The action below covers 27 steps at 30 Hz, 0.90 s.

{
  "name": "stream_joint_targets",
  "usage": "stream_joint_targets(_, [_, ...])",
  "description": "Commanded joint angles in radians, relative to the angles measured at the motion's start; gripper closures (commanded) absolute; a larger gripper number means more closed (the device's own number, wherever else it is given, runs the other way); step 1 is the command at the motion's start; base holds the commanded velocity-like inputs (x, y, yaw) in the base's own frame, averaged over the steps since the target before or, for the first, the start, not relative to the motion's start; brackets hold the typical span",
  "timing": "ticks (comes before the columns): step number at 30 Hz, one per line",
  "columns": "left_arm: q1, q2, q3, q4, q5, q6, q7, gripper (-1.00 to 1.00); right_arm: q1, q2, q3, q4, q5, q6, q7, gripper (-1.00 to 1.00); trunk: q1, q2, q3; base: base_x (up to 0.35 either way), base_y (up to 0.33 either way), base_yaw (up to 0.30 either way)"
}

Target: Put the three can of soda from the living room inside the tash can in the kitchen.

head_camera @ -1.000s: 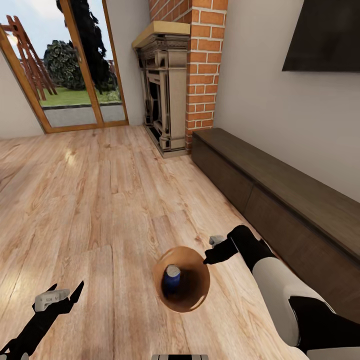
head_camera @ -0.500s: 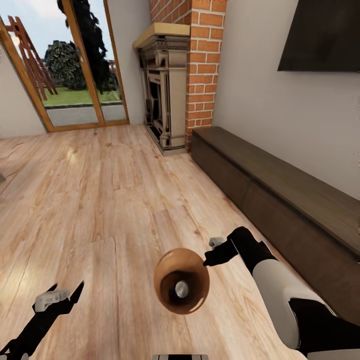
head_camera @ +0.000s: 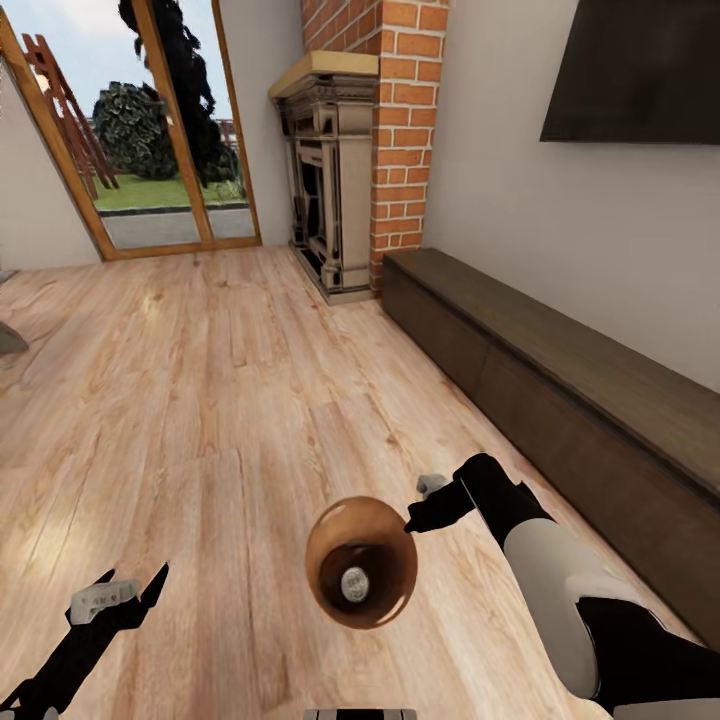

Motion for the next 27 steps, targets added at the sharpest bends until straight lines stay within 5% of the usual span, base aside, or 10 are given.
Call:
stream_joint_targets(1, [0.0, 0.0, 0.0, 0.0, 0.0, 0.0, 0.0, -1.0, 0.0, 0.0, -0.003, 0.0, -0.027, 0.014, 0.005, 1.0, 0.0, 0.0, 0.0, -0.325, 0.0, 0.0])
stream_joint_targets(27, [-0.001, 0.001, 0.0, 0.023, 0.001, 0.001, 0.002, -1.0, -0.001, 0.001, -0.001, 0.01, -0.032, 0.059, 0.016, 1.0, 0.0, 0.0, 0.0, -0.325, 0.0, 0.0])
